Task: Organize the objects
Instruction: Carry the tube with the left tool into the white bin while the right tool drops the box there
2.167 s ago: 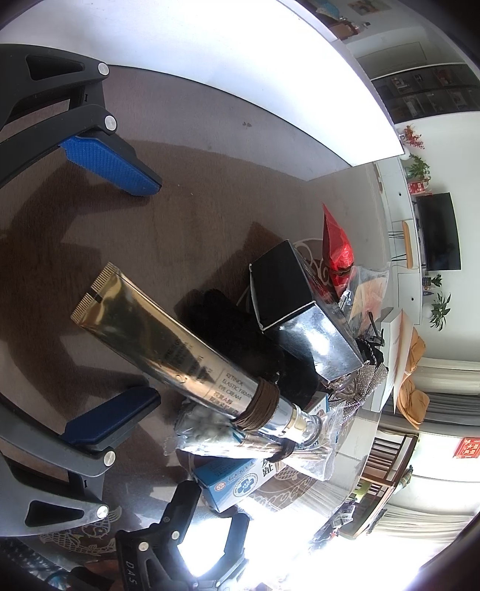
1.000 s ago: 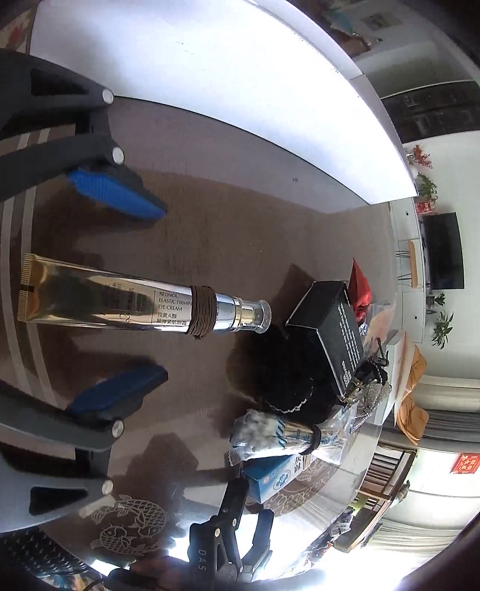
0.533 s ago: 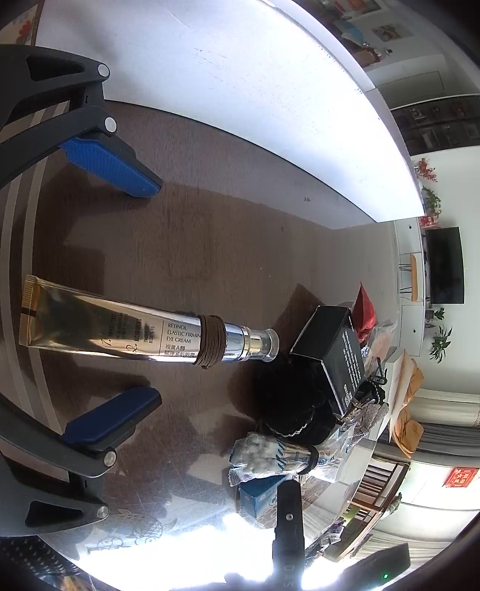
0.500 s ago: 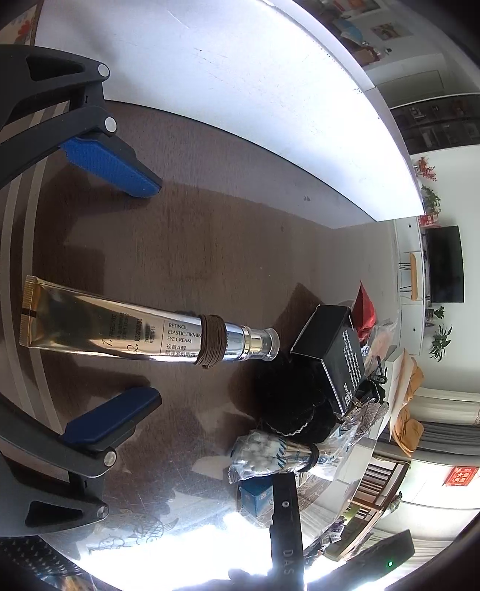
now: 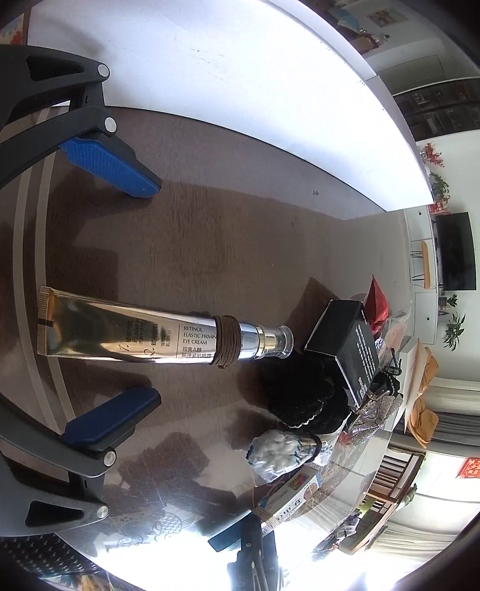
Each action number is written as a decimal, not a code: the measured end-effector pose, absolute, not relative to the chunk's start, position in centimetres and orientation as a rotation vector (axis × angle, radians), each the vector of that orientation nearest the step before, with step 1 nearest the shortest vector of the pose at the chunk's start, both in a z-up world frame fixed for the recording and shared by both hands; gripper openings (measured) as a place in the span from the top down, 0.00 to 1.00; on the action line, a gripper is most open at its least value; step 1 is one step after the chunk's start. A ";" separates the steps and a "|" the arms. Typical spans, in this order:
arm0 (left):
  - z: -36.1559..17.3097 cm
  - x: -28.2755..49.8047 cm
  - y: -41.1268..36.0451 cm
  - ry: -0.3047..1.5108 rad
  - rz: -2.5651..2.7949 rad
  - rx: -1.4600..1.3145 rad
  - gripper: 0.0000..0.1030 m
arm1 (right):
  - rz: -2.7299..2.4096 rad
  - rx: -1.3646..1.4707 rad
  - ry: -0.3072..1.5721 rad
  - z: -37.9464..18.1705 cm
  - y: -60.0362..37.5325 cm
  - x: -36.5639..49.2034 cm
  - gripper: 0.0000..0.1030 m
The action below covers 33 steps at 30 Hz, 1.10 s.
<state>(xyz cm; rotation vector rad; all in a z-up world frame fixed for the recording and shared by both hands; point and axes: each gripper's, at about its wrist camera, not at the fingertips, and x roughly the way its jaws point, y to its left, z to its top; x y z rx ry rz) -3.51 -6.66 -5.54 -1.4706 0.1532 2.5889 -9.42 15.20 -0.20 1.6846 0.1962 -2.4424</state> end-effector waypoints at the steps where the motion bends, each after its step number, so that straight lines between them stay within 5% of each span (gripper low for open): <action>1: -5.4 -3.6 -6.5 0.156 2.589 -1.460 0.06 | -2.440 1.680 0.222 -0.2 14.9 -10.0 0.35; 4: -4.7 -3.2 -6.4 0.163 2.605 -1.384 0.46 | -2.383 1.756 0.280 -1.2 14.1 -11.2 0.36; 5: -4.6 -3.1 -6.5 0.156 2.606 -1.365 0.73 | -2.390 1.759 0.295 -1.3 14.2 -11.0 0.48; 6: -4.5 -2.9 -6.9 0.159 2.624 -1.359 0.75 | -2.396 1.754 0.306 -1.1 14.5 -10.5 0.57; 9: -4.4 -1.8 -8.6 0.014 2.624 -1.311 0.75 | -2.416 1.708 0.279 0.1 15.9 -8.0 0.57; 15: -1.1 1.8 -10.5 -0.187 2.670 -1.159 0.75 | -2.365 1.541 -0.102 4.9 17.2 -6.0 0.57; 22: 7.0 3.0 -16.8 -0.300 2.801 -0.969 0.75 | -2.184 1.316 -0.284 11.2 7.1 -8.8 0.58; 33: 5.2 -2.5 -32.2 -0.410 3.023 -1.304 0.75 | -2.048 1.113 -0.111 12.9 -19.0 -13.3 0.57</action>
